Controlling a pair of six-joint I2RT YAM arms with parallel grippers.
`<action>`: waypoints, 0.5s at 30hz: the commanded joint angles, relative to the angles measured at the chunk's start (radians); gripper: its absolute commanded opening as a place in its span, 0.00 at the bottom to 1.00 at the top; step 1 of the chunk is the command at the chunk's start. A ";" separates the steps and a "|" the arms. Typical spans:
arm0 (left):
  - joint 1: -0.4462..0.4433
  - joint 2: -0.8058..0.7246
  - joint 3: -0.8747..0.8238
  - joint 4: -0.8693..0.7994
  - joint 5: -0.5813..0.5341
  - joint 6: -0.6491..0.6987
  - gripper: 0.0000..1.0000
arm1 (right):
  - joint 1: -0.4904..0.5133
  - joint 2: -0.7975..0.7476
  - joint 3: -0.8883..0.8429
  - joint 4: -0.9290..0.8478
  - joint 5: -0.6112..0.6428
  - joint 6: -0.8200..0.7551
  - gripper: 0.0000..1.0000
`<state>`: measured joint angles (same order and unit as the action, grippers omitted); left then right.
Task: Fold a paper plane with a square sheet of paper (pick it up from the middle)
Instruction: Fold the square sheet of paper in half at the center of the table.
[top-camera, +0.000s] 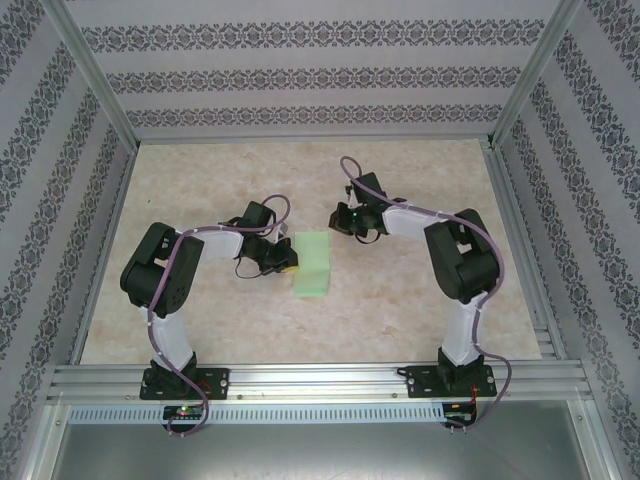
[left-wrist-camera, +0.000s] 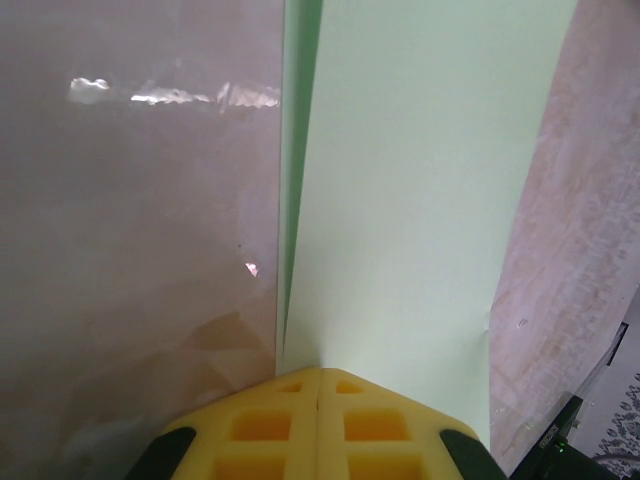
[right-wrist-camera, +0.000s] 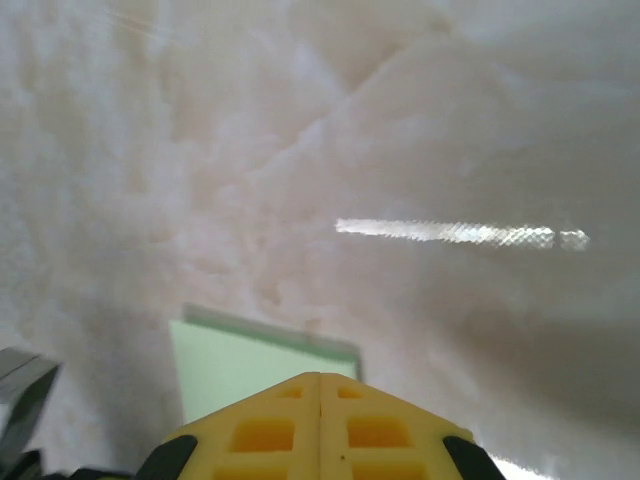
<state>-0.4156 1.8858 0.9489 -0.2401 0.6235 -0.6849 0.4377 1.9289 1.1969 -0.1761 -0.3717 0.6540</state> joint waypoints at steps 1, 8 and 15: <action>-0.022 0.120 -0.089 -0.171 -0.237 0.018 0.00 | 0.036 -0.121 -0.060 -0.001 0.005 -0.019 0.00; -0.022 0.122 -0.082 -0.169 -0.242 0.019 0.00 | 0.159 -0.145 -0.172 0.015 -0.065 0.009 0.00; -0.022 0.128 -0.083 -0.170 -0.241 0.017 0.00 | 0.218 -0.065 -0.175 0.016 -0.114 -0.005 0.00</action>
<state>-0.4156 1.8858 0.9489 -0.2398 0.6239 -0.6849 0.6422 1.8397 1.0203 -0.1654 -0.4530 0.6563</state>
